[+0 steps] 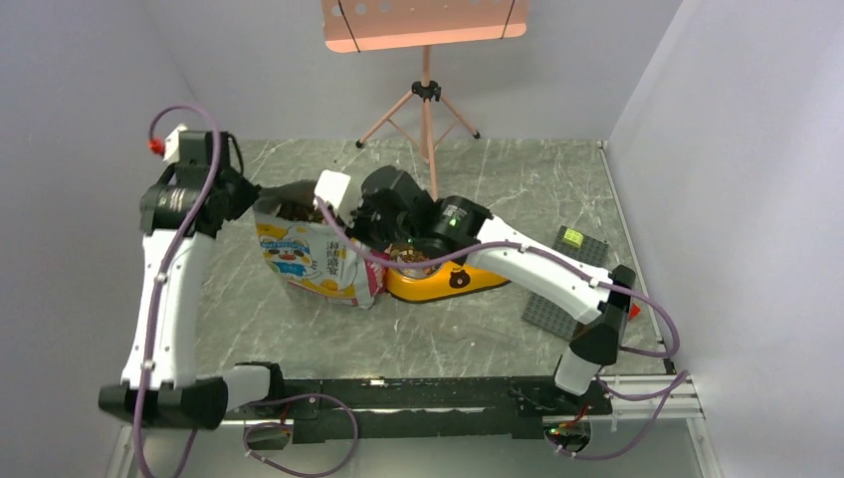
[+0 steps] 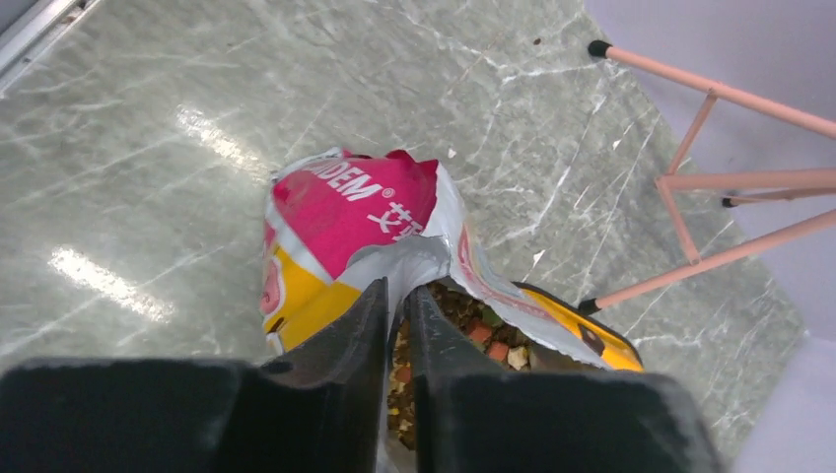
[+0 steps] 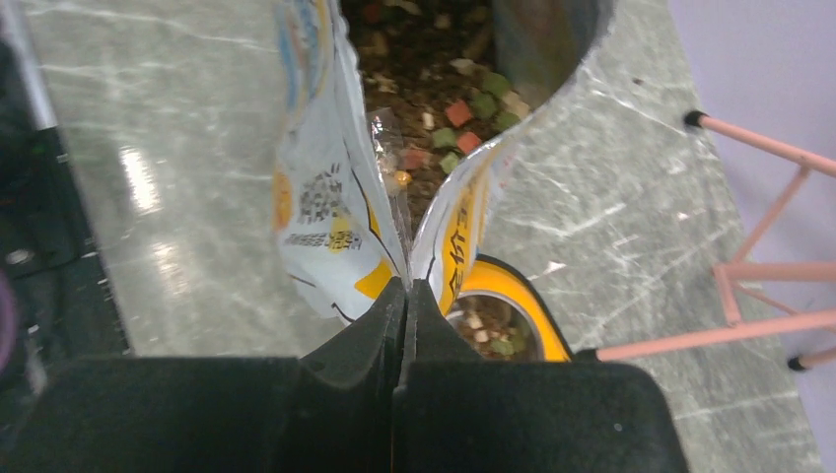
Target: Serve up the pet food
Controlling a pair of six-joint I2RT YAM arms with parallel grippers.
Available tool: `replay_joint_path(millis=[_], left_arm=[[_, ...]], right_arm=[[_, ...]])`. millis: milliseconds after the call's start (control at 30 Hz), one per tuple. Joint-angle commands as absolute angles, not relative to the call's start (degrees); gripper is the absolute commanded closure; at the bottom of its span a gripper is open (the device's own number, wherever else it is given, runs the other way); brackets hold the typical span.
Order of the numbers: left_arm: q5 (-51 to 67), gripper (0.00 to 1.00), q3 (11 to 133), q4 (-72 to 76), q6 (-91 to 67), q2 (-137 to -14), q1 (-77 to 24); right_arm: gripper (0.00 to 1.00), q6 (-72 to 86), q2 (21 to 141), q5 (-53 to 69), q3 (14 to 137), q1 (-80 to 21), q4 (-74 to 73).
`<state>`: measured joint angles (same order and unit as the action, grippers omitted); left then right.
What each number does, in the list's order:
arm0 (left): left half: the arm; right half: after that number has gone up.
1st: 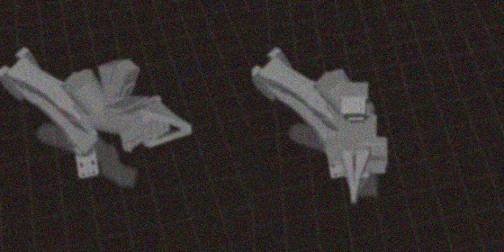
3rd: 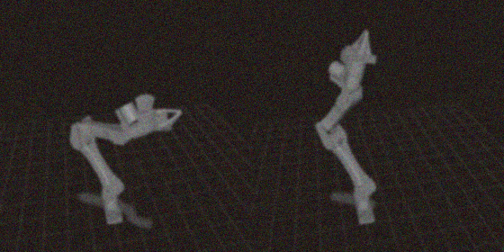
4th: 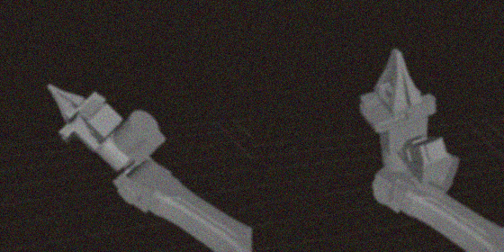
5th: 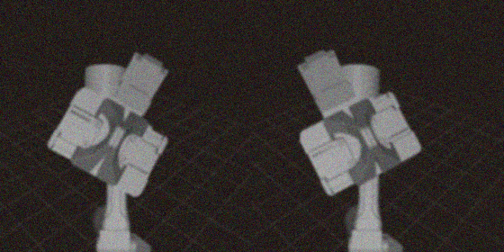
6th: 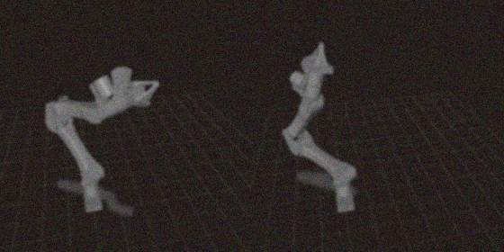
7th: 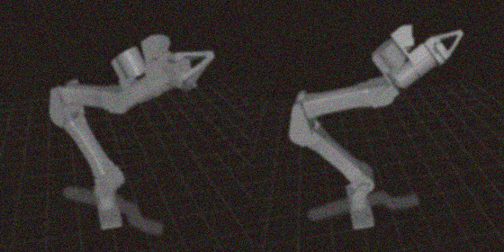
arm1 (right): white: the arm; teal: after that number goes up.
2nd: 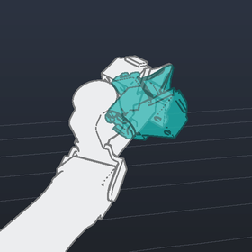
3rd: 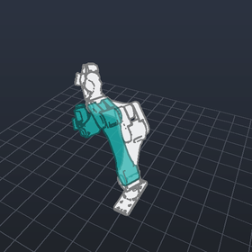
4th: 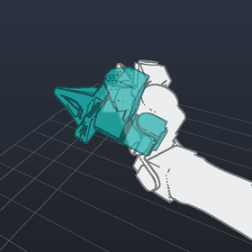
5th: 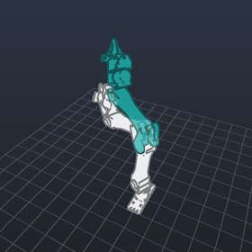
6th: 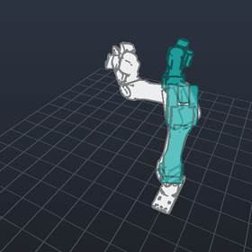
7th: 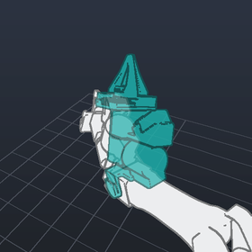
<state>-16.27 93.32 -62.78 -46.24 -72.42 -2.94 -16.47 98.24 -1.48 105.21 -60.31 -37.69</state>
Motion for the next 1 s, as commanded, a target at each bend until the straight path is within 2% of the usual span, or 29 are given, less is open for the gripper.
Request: replay_joint_path(millis=[0, 100, 267, 300, 500, 633, 800, 833, 967], left_arm=[[-18.1, 0.68, 91.1, -59.7, -50.9, -60.4, -0.2], [-18.1, 0.39, 92.5, -63.6, -48.1, -57.5, 1.2], [-13.5, 0.05, 98.4, -72.5, -47.3, -59.1, 1.5], [-12.0, 0.02, 99.9, -73.5, -46.6, -60.4, 1.5], [-10.4, 0.01, 110.5, -81.0, -44.1, -71.3, 2.0], [-7.1, 0.01, 109.8, -78.0, -42.0, -75.2, 2.2], [-6.0, 0.06, 105.6, -82.0, -47.9, -77.8, 2.1], [-4.6, 0.11, 103.3, -80.2, -47.5, -77.4, 2.2], [-2.8, 0.54, 99.4, -75.2, -46.6, -76.6, 2.2]], right_arm=[[1.0, -16.2, 89.9, -1.4, 104.1, -67.0, -37.2], [1.0, -15.7, 88.9, -0.5, 101.5, -67.6, -36.8], [1.0, -16.7, 89.8, 0.4, 102.1, -67.7, -37.9], [1.0, -16.9, 89.8, 1.1, 102.0, -67.6, -37.8], [1.0, -17.0, 89.6, 2.8, 101.8, -67.5, -38.5], [1.0, -17.0, 90.3, 3.4, 102.7, -67.7, -39.5], [1.0, -17.8, 90.6, 2.0, 103.4, -67.7, -40.5], [1.0, -17.9, 90.6, 2.0, 103.3, -67.7, -40.6], [1.0, -17.9, 90.7, 0.6, 103.0, -67.8, -41.3]])
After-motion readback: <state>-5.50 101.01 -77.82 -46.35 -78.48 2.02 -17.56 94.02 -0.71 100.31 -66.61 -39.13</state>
